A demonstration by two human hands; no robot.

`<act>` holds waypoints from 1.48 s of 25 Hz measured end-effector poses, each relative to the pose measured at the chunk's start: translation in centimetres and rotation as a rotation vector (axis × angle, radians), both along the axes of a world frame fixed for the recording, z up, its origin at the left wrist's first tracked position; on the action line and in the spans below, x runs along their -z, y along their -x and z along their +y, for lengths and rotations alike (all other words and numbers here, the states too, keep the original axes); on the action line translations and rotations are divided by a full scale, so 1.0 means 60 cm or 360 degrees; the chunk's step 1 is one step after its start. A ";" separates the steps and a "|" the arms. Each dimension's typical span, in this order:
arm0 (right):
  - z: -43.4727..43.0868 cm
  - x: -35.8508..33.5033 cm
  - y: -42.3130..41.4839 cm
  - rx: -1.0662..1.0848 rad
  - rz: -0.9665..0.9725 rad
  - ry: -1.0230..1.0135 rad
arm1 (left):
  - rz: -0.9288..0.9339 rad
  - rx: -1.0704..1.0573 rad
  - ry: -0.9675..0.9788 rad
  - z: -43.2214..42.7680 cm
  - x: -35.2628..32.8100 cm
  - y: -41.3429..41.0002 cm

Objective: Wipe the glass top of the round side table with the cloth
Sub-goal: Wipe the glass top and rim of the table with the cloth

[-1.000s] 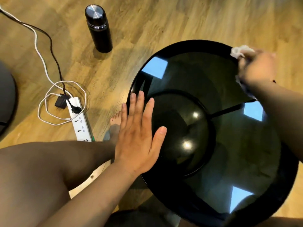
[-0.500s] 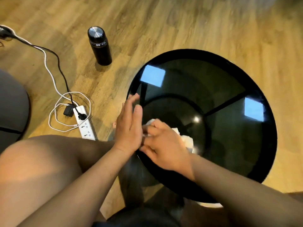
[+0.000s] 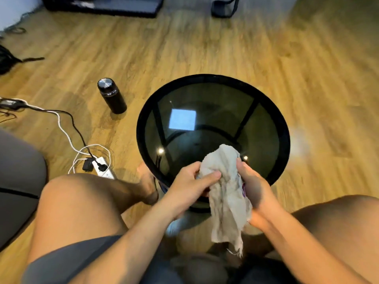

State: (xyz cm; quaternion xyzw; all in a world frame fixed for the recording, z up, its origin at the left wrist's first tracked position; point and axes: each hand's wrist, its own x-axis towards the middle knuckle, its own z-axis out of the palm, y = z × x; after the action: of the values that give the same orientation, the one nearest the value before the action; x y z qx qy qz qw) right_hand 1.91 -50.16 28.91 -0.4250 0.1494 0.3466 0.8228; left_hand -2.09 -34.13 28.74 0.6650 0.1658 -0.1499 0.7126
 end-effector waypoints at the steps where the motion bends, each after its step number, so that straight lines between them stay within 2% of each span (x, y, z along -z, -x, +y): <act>1: -0.004 -0.003 0.004 -0.0025 0.0026 -0.0005 | -0.0053 -0.0070 -0.0140 -0.005 -0.003 0.001; 3: -0.007 -0.019 0.008 -0.0152 -0.0099 0.0053 | -0.0101 -0.0237 -0.0278 -0.005 -0.010 0.002; 5: -0.008 -0.030 0.005 -0.0223 -0.0341 0.0312 | -0.0151 -0.0337 -0.0318 0.007 -0.028 0.005; 8: -0.011 -0.036 0.005 -0.0380 -0.0604 0.0606 | -0.0112 -0.0249 -0.0168 0.040 -0.066 0.009; 11: -0.009 -0.057 0.002 -0.0375 -0.0564 0.0420 | -0.0079 -0.0246 0.0287 0.059 -0.091 0.016; 13: -0.012 -0.069 -0.006 -0.0300 -0.0474 0.0233 | -0.0089 -0.0218 0.0361 0.059 -0.096 0.024; 14: -0.012 -0.070 -0.009 -0.0266 -0.0504 0.0274 | -0.0094 -0.0173 0.0298 0.060 -0.097 0.025; 17: -0.010 -0.060 -0.013 -0.0106 -0.0794 0.0917 | -0.0195 -0.0220 0.0038 0.071 -0.105 0.019; 18: -0.010 -0.056 -0.014 -0.0012 -0.0811 0.1030 | -0.0268 -0.0278 -0.0046 0.073 -0.107 0.014; 20: -0.017 -0.055 -0.021 0.0092 -0.0673 0.0871 | -0.0377 -0.0320 -0.0218 0.073 -0.104 0.007; 22: -0.027 -0.067 -0.028 0.0023 -0.0518 0.0494 | -0.0380 -0.0212 -0.0334 0.074 -0.095 0.007; 23: -0.032 -0.073 -0.027 -0.0053 -0.0473 0.0331 | -0.0398 -0.0088 -0.0492 0.079 -0.090 0.007; 25: -0.037 -0.082 -0.024 -0.0219 -0.0504 0.0165 | -0.0513 0.0246 -0.0997 0.088 -0.082 0.007; 27: -0.034 -0.082 -0.022 -0.0329 -0.0619 0.0196 | -0.0713 0.0487 -0.1479 0.086 -0.070 0.008; 29: -0.030 -0.077 -0.019 -0.0470 -0.0837 0.0484 | -0.0802 0.0575 -0.1732 0.083 -0.060 0.009; 32: -0.027 -0.062 -0.017 -0.0779 -0.1502 0.1502 | -0.0896 0.0626 -0.1937 0.093 -0.058 0.010; 33: -0.029 -0.064 -0.019 -0.0738 -0.1653 0.1700 | -0.0935 0.0624 -0.1943 0.099 -0.062 0.010; 34: -0.034 -0.067 -0.023 -0.0660 -0.1704 0.1760 | -0.0967 0.0606 -0.1850 0.104 -0.065 0.012; 35: -0.042 -0.069 -0.029 -0.0600 -0.1694 0.1727 | -0.0942 0.0576 -0.1626 0.105 -0.070 0.014; 37: -0.057 -0.075 -0.044 -0.0575 -0.1425 0.1395 | -0.0692 0.0465 -0.0920 0.102 -0.085 0.013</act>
State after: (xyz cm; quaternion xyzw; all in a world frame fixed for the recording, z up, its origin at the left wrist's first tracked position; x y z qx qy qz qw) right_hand 4.57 -53.57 33.39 -0.8430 -0.1541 0.1757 0.4846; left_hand -2.89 -27.98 33.81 0.8712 -0.0502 -0.0525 0.4856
